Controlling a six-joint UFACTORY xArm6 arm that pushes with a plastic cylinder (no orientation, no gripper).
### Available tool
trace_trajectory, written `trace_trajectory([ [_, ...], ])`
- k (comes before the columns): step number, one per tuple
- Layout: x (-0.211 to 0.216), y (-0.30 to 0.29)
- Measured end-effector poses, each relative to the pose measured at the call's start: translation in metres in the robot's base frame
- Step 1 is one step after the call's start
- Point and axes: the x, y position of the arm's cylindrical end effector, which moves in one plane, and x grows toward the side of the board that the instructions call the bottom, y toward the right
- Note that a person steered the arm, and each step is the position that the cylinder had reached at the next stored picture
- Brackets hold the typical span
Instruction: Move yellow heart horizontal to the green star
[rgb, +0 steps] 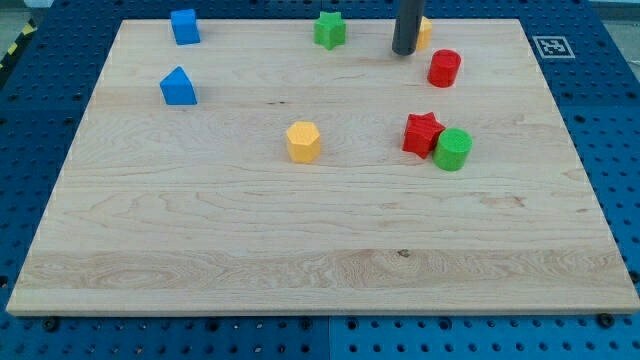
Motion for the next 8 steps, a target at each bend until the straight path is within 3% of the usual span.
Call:
trace_trajectory([
  [3, -0.053, -0.034],
  [8, -0.049, 0.039],
])
